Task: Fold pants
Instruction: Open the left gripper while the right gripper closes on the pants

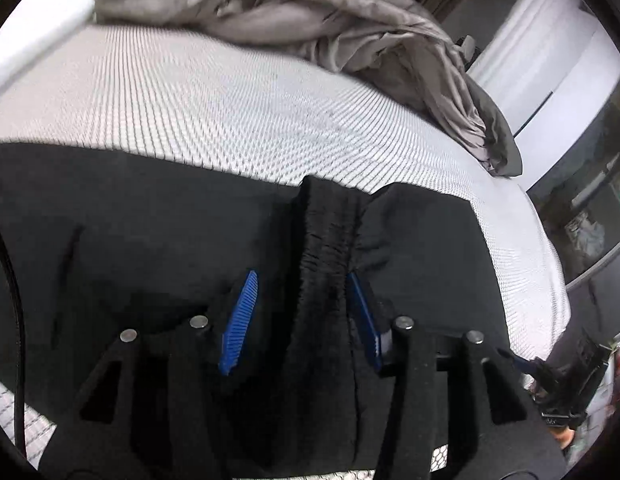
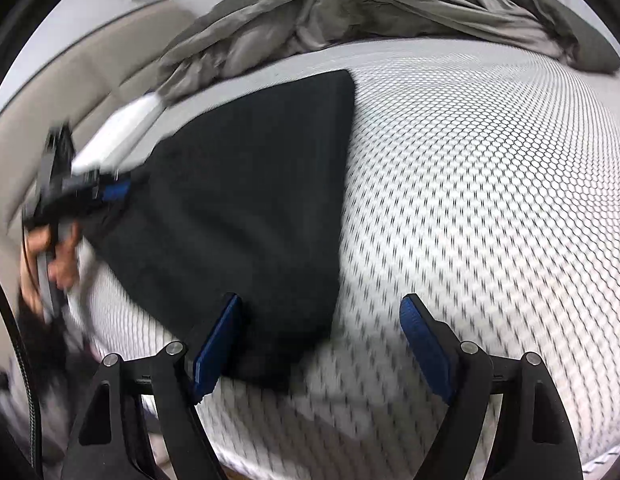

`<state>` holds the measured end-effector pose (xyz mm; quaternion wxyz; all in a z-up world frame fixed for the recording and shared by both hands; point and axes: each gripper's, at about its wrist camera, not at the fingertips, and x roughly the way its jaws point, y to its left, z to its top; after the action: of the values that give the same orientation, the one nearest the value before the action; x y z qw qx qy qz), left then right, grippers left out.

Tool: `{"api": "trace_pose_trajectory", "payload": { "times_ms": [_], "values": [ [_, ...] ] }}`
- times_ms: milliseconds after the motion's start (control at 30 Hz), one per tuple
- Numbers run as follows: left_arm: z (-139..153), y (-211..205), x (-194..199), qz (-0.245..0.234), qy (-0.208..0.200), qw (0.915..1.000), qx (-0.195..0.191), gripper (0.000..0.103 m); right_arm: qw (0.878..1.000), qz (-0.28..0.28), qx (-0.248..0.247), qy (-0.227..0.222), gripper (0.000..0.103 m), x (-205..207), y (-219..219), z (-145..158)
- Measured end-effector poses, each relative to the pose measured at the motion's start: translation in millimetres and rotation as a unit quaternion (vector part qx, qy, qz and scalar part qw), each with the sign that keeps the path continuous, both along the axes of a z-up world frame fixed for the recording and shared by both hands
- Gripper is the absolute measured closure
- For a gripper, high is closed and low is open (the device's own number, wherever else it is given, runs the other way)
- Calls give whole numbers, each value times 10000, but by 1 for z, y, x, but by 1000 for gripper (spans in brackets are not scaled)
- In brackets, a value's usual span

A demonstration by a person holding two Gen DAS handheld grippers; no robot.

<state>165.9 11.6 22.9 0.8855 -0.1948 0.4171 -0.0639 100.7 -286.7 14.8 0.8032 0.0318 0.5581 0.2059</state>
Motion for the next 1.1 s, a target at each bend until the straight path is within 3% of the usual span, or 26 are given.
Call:
{"api": "trace_pose_trajectory", "payload": {
  "times_ms": [133, 300, 367, 400, 467, 567, 667, 800, 867, 967, 1100],
  "values": [
    [22, -39, -7, -448, -253, 9987, -26, 49, 9999, 5, 131, -23, 22, -13, -4, 2],
    [17, -148, 15, -1491, -168, 9886, -89, 46, 9927, -332, 1135, 224, 36, -9, -15, 5],
    [9, -187, 26, -1913, -27, 9815, -104, 46, 9877, -571, 1397, 416, 55, -2, -18, -3],
    [1, -212, 31, -2193, 135, 9756, 3, 46, 9855, -700, 1445, 550, 64, 2, -19, -10],
    [-19, -240, 43, -2274, 489, 9716, 441, 46, 9859, -733, 1347, 672, 88, 5, -14, -19],
    [-30, -248, 46, -2163, 453, 9735, 587, 46, 9853, -616, 1489, 571, 99, -3, -15, -14],
    [-26, -244, 51, -2024, 526, 9769, 437, 46, 9752, -552, 1973, 842, 100, -16, -21, -23],
    [-21, -234, 50, -1917, 655, 9790, 240, 46, 9755, -61, 1946, 1026, 99, -29, -13, -23],
    [-10, -230, 39, -1899, 614, 9797, 157, 46, 9762, -54, 1953, 940, 85, -28, -15, -15],
    [6, -238, 17, -2278, 332, 9728, 263, 44, 9761, -285, 2061, 626, 61, -26, -30, 0],
    [11, -261, 11, -2635, 151, 9627, 592, 38, 9725, -908, 2126, 280, 61, -8, -45, 7]
  ]
}}
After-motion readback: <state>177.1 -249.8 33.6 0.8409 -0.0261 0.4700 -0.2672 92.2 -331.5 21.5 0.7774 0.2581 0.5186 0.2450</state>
